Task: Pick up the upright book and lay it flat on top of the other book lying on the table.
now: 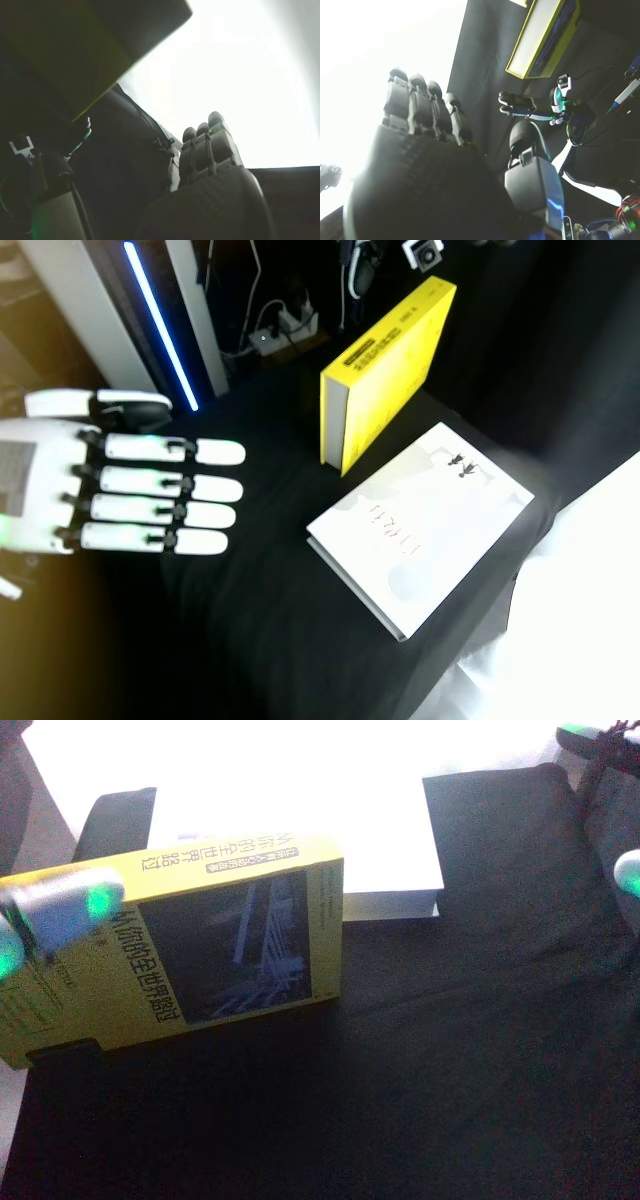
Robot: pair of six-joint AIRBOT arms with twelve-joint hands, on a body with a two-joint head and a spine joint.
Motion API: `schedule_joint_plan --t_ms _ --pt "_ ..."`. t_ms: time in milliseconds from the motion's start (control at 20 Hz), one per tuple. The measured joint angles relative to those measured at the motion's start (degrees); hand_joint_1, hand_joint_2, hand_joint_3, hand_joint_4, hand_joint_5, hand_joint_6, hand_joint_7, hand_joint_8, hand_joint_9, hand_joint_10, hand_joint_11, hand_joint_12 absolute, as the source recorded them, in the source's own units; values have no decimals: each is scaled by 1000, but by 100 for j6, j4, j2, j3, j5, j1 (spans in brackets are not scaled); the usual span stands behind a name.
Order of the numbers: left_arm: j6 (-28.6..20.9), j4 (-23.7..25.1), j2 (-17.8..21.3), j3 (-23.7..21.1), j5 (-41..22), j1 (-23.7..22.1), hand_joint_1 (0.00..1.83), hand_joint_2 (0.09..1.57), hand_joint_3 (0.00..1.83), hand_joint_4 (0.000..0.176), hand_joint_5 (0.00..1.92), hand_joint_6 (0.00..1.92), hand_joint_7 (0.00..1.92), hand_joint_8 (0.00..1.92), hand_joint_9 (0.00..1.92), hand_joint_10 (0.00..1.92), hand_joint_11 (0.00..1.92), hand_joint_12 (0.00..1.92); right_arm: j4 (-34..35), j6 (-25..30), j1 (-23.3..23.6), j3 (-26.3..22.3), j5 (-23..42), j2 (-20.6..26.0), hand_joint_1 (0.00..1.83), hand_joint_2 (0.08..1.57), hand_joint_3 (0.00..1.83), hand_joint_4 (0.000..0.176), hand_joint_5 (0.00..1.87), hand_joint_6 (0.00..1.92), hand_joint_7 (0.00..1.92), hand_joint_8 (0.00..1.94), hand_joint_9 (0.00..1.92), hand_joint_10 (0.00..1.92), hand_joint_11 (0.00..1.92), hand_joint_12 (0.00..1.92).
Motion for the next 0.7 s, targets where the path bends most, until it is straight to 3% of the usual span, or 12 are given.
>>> schedule_joint_plan --t_ms 100,350,450,500,550,700 --pt "4 -125 0 0 24 63 268 1097 0 113 0 0 0 0 0 0 0 0 9 0 0 0 -20 -7 299 1360 54 3 0 0 0 0 0 0 0 0" --pt "2 -459 -11 -7 120 328 367 1064 0 105 0 0 0 0 0 0 1 0 0 0 0 0 -39 -50 310 1360 42 0 0 0 0 0 0 0 0 0" --pt "9 -704 -81 -17 160 566 394 1013 0 145 0 0 0 0 0 0 4 105 7 0 0 0 -37 -50 316 1361 39 0 0 0 0 0 0 0 0 0" --pt "7 -793 -98 -17 168 612 392 1002 0 145 0 0 0 0 0 0 0 125 2 0 0 0 -39 -50 305 1364 38 0 0 0 0 0 0 0 0 0" --pt "4 -933 -140 -17 162 619 394 979 0 170 0 0 0 0 0 0 0 24 2 0 0 0 -46 -50 305 1367 39 0 0 0 0 0 0 0 0 0" --pt "4 -1158 -260 37 210 660 495 984 0 176 0 0 0 0 0 0 3 1 2 2 0 0 -44 -79 355 1358 30 0 0 0 0 0 0 0 0 0"
